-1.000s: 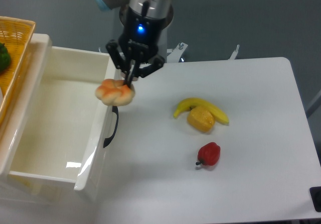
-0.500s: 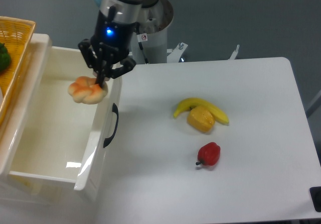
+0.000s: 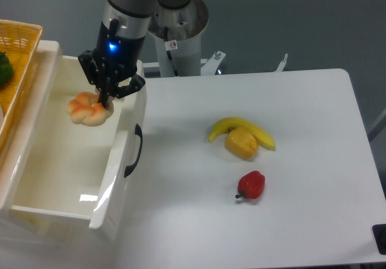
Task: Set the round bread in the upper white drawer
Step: 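Lift the bread bun and carry it over the open white drawer, then lower the bun into the drawer and open the gripper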
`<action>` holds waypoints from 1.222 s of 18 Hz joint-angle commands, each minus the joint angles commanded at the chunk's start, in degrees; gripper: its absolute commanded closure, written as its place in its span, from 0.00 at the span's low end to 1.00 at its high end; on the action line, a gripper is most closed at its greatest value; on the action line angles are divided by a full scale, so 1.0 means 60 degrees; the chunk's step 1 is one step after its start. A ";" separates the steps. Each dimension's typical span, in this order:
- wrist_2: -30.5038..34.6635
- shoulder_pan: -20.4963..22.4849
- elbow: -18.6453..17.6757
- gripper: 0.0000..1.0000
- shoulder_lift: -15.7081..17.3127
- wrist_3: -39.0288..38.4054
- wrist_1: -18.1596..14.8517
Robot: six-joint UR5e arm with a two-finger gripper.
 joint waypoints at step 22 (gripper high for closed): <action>0.0000 -0.0572 -0.0249 0.77 -0.0411 0.0088 -0.0015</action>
